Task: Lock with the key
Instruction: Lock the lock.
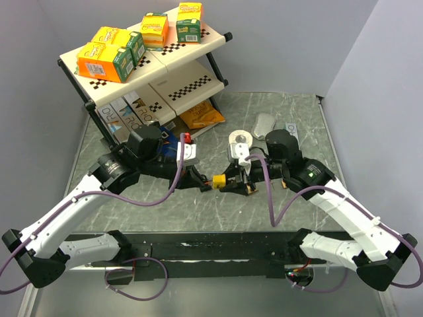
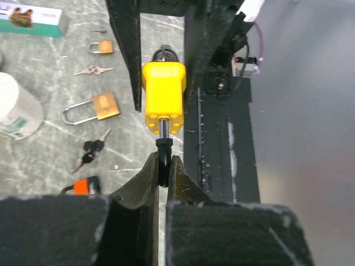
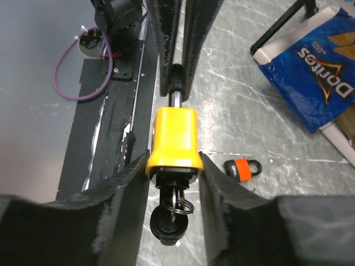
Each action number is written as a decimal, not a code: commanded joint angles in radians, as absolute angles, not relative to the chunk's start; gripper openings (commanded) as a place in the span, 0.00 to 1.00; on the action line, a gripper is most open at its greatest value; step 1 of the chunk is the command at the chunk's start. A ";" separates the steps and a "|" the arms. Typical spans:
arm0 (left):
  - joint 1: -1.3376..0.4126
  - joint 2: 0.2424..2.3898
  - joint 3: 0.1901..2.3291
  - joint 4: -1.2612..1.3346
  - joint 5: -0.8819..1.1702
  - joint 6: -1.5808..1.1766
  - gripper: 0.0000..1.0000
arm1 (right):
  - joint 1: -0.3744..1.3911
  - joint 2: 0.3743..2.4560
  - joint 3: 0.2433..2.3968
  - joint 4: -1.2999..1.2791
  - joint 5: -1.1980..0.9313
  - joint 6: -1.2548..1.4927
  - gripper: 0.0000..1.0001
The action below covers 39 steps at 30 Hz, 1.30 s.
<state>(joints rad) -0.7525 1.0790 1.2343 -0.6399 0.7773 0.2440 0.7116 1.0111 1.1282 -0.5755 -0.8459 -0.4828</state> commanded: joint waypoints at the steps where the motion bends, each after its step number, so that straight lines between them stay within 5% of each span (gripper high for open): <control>1: -0.762 1.081 1.230 -0.514 0.836 0.181 0.01 | 0.729 1.019 1.158 -0.515 -0.873 -0.463 0.40; 9: -0.785 1.069 1.175 -0.407 0.818 0.094 0.01 | 0.749 1.031 1.158 -0.488 -0.900 -0.431 0.00; 32: -0.885 1.114 1.108 -0.163 0.816 -0.118 0.01 | 0.802 1.135 1.197 -0.273 -0.977 -0.196 0.00; 39: -0.842 1.072 1.089 -0.262 0.823 -0.068 0.01 | 0.798 1.108 1.201 -0.402 -0.931 -0.297 0.00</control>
